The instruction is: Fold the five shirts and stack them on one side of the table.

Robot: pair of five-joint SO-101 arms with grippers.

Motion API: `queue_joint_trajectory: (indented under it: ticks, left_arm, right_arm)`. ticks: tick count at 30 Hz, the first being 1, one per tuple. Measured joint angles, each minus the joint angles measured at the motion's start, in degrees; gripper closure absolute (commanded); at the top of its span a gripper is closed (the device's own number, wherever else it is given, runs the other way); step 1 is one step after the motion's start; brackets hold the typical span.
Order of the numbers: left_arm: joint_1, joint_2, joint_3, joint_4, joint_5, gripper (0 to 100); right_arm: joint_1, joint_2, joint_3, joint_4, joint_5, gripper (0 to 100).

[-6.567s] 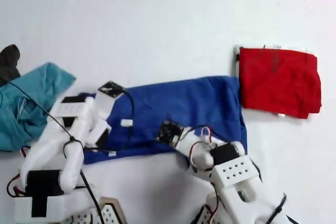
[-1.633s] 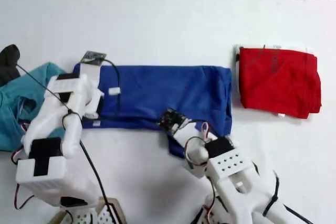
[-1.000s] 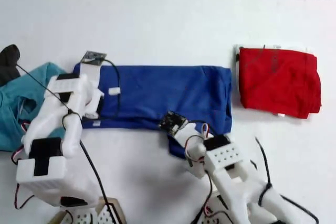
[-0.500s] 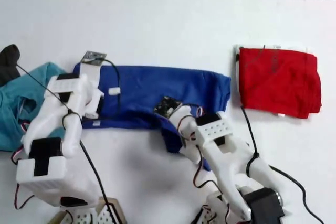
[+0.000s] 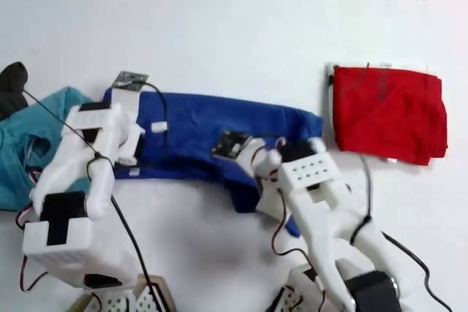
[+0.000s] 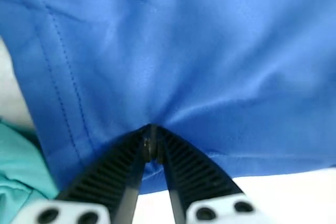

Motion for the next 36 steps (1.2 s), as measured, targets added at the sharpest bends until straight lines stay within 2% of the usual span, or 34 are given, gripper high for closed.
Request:
queue_joint_trajectory:
  ticks: [4,8,20,25,29,36]
  left_arm:
    - [0.0,0.0,0.0,0.0,0.0,97]
    - [0.0,0.0,0.0,0.0,0.0,97]
    - [0.0,0.0,0.0,0.0,0.0,97]
    - [0.0,0.0,0.0,0.0,0.0,97]
    - [0.0,0.0,0.0,0.0,0.0,97]
    - [0.0,0.0,0.0,0.0,0.0,97]
  right_arm:
    - [4.3,-0.4,-4.6,2.5,4.7,97.9]
    - [5.5,2.6,-8.1,3.1,7.4,97.9]
    - [6.2,22.8,-27.1,-0.2,8.2,97.5]
    - [6.2,30.5,-33.0,-0.2,8.2,85.4]
    - [7.5,30.9,-36.3,-1.4,5.8,78.9]
    - [12.7,31.6,-38.9,-6.6,-0.8,82.7]
